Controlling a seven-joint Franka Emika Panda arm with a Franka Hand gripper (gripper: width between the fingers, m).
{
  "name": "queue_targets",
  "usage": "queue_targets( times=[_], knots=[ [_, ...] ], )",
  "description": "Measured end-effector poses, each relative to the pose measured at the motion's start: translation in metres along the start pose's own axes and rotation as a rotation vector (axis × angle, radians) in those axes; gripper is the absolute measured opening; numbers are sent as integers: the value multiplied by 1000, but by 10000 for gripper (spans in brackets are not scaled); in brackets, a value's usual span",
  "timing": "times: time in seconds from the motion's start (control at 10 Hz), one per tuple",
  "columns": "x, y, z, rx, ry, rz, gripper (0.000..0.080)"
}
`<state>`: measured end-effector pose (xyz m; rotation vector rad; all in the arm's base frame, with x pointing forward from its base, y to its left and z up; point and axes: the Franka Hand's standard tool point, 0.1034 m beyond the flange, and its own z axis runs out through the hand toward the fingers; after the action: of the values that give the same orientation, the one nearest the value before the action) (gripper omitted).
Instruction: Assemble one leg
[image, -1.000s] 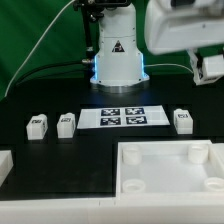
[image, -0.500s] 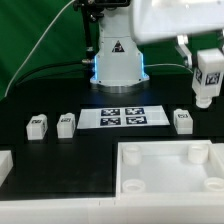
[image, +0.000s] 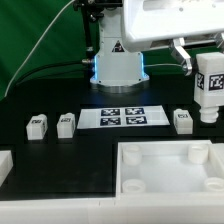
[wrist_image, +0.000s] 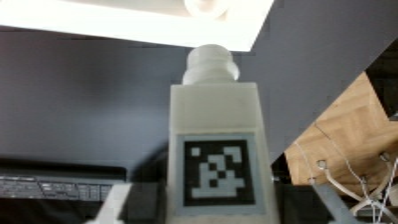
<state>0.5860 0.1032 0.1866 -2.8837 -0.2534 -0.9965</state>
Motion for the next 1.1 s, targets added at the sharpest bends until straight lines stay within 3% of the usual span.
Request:
queue_targets(
  times=[0.3, 0.7, 1.1],
  knots=[
    [-5, 0, 5, 1, -7, 1, 294],
    [1, 4, 41, 6, 14, 9, 294],
    [-26, 1, 68, 14, -28, 12, 294]
  ],
)
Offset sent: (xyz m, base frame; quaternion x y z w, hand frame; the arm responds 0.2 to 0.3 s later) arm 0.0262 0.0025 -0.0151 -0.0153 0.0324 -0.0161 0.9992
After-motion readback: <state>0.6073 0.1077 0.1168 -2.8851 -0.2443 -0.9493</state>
